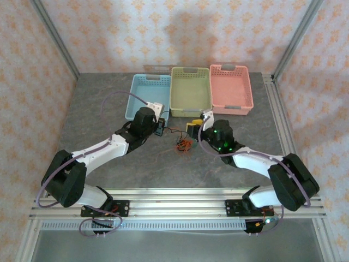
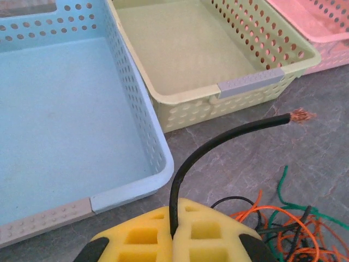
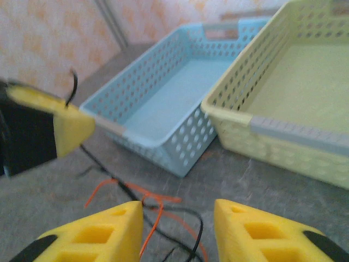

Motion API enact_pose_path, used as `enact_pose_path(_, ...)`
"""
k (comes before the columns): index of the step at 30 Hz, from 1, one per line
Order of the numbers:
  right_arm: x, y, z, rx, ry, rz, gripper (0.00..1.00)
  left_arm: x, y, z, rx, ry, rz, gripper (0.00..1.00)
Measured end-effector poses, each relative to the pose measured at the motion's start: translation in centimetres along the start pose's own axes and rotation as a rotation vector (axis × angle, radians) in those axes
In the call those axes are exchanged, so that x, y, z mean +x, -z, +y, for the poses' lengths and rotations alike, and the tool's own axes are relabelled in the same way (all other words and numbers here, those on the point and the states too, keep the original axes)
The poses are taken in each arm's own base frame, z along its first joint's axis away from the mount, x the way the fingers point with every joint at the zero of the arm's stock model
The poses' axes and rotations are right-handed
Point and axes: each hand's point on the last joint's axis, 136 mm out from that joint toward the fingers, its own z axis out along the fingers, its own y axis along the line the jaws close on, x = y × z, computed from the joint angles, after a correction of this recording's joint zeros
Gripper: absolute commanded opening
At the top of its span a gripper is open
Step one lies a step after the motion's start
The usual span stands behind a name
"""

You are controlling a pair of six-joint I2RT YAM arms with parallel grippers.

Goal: Untangle the cables

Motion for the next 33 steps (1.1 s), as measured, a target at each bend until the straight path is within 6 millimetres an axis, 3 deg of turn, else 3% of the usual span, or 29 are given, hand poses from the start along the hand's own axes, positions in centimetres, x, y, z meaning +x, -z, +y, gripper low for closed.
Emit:
enact_pose_path(4,2.0,-1.2,0.9,-0.027,0.034,0.101,0.33,-0.2,0.0,0.0,0.001,0.009,-0.009,0.00)
enact_pose_path(10,2.9,-1.9,2.7,-0.088,0.060,0.175,0.35,-0.3,0.0,0.0,0.002,0.015,-0.011,0.00)
enact_pose_path(21,4.9,-3.6,2.5,-0.090,0.031,0.294,0.36,-0.2,0.0,0.0,0.002,0.019,-0.011,0.00)
enact_pose_path(27,5.9,-3.9,2.1,-0.077,0.013,0.340,0.29,-0.2,0.0,0.0,0.002,0.019,-0.011,0.00)
enact_pose_path(33,6.2,-4.0,2.0,-0.070,0.006,0.359,0.08,-0.2,0.0,0.0,0.002,0.020,-0.011,0.00)
